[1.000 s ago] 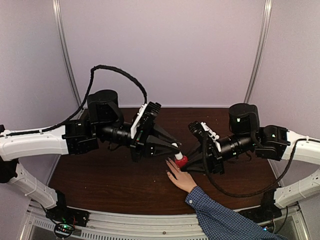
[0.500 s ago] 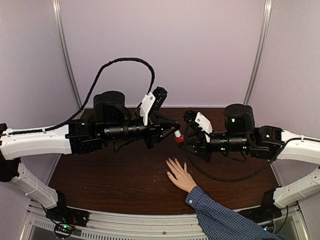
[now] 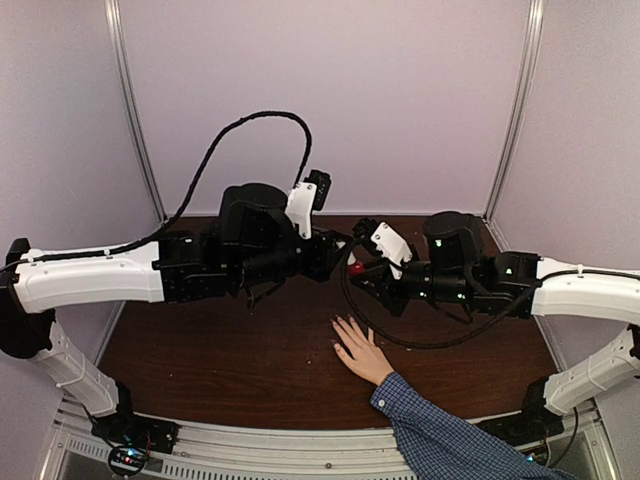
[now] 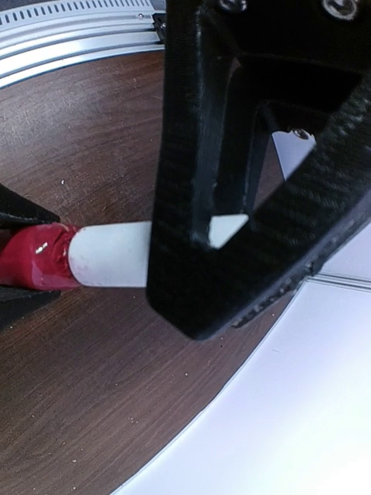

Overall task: Paint the nails
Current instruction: Unscrew the cap of the nail polish bottle.

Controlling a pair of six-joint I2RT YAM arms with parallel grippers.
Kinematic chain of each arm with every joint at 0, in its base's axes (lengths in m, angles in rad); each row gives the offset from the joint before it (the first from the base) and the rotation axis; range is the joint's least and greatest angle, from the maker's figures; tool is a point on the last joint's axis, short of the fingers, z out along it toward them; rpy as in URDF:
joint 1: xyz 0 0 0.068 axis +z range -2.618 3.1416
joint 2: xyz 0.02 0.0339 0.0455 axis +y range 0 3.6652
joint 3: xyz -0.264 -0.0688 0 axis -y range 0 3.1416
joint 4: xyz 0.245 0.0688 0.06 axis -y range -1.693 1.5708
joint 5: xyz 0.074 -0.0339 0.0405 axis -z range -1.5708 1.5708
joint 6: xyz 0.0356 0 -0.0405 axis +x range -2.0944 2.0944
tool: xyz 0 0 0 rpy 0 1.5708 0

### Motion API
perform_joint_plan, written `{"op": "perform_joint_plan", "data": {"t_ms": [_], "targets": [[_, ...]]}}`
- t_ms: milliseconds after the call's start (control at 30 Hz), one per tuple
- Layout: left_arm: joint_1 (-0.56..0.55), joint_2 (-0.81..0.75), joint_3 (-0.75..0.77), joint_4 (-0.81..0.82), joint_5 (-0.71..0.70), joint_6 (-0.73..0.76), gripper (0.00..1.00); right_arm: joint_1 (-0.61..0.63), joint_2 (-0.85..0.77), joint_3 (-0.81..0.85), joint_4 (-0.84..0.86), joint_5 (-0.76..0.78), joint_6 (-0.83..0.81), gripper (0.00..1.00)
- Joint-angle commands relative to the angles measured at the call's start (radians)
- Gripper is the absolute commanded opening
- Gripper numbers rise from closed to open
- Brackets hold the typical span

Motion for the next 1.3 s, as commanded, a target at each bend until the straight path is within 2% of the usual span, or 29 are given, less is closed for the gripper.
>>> {"op": "perform_joint_plan", "data": {"t_ms": [0, 133, 233, 333, 467, 667, 800, 967, 1267], "targets": [[0.028, 0.001, 0.051, -0.083, -0.206, -0.058, 0.00, 0.006, -0.010, 0.023, -0.023, 0.022, 0.016, 0.00], [0.027, -0.008, 0.054, -0.077, -0.190, -0.033, 0.05, 0.006, -0.013, 0.019, -0.030, 0.015, 0.014, 0.00], [0.029, -0.031, 0.052, -0.055, -0.146, 0.043, 0.20, 0.004, -0.020, 0.013, -0.038, 0.006, 0.012, 0.00], [0.030, -0.062, 0.043, -0.024, -0.071, 0.164, 0.43, 0.003, -0.027, 0.008, -0.046, -0.009, 0.012, 0.00], [0.062, -0.114, -0.014, 0.015, 0.063, 0.235, 0.63, -0.001, -0.042, -0.006, -0.037, -0.039, 0.020, 0.00], [0.118, -0.198, -0.128, 0.110, 0.338, 0.323, 0.77, -0.011, -0.080, -0.030, -0.010, -0.137, 0.022, 0.00], [0.131, -0.225, -0.158, 0.142, 0.612, 0.423, 0.79, -0.014, -0.096, -0.043, 0.014, -0.277, 0.015, 0.00], [0.132, -0.211, -0.118, 0.084, 0.922, 0.522, 0.73, -0.016, -0.109, -0.054, 0.057, -0.487, 0.012, 0.00], [0.132, -0.180, -0.140, 0.179, 1.135, 0.560, 0.64, -0.016, -0.085, -0.026, 0.055, -0.702, 0.004, 0.00]]}}
